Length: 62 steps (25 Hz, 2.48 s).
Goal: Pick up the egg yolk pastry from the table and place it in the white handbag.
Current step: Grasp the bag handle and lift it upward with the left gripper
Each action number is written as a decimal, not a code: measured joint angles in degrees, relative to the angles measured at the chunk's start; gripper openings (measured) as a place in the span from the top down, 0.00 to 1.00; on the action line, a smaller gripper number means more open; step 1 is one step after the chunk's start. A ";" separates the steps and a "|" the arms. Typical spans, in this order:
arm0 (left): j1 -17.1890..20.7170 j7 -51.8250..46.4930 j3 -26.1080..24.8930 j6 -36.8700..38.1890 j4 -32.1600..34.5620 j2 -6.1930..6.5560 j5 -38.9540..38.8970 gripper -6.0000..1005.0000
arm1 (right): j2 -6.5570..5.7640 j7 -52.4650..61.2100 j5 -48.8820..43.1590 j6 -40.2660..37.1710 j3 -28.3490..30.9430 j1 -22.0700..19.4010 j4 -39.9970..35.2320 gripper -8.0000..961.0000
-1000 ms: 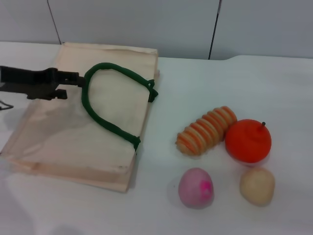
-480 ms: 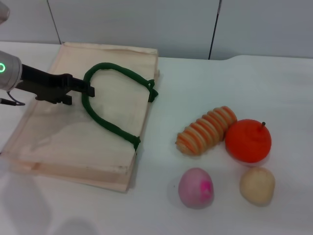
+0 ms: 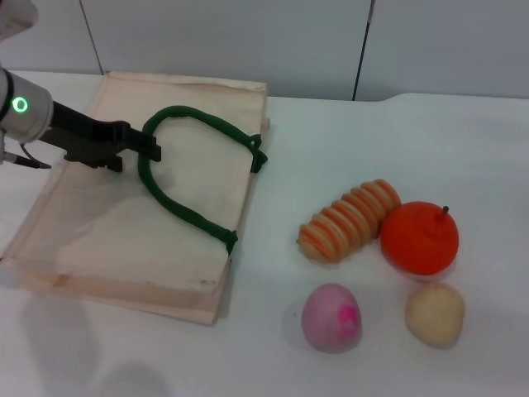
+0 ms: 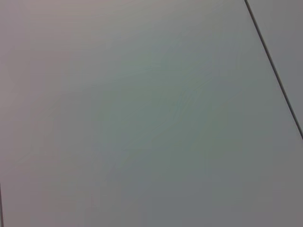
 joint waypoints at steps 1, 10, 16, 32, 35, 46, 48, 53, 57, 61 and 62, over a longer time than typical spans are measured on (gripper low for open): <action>-0.30 -0.57 0.00 -1.18 1.10 0.17 1.38 0.21 | 0.00 0.00 0.00 0.00 0.00 0.00 0.00 0.11; -1.79 -1.69 0.00 -6.85 4.96 0.52 4.42 0.22 | 0.08 0.26 0.00 0.13 -0.28 0.31 0.00 0.11; -2.46 -2.19 0.00 -9.24 6.64 0.64 4.88 0.23 | 0.13 0.26 0.00 0.13 -0.76 0.69 0.00 0.11; -2.91 -4.53 -0.09 -16.99 12.95 1.24 9.42 0.24 | 0.27 0.55 -1.20 0.38 -0.79 1.81 0.08 0.11; -2.91 -4.53 -0.09 -17.80 13.22 1.30 10.01 0.25 | 0.26 1.27 -1.29 0.40 -0.79 2.05 0.09 0.11; -3.13 -5.23 -0.09 -18.09 13.98 1.31 11.52 0.26 | 0.26 1.66 -1.32 0.40 -0.79 2.43 0.09 0.11; -3.12 -5.56 -0.09 -18.10 14.45 1.32 12.29 0.26 | 0.26 1.66 -1.32 0.40 -0.79 2.53 0.09 0.11; -3.60 -7.51 -0.09 -18.05 15.30 1.50 15.92 0.27 | 0.31 1.66 -1.32 0.40 -0.79 2.80 0.09 0.11; -4.09 -7.69 -0.09 -17.75 15.46 1.71 17.39 0.27 | 0.34 1.71 -1.41 0.43 -0.79 3.01 0.16 0.11; -5.03 -9.56 -0.09 -17.62 16.36 1.94 20.83 0.28 | 0.35 1.79 -1.48 0.45 -0.79 3.01 0.24 0.11; -5.39 -10.37 -0.09 -17.60 16.62 2.03 22.21 0.28 | 0.35 1.94 -1.48 0.47 -0.79 3.01 0.24 0.11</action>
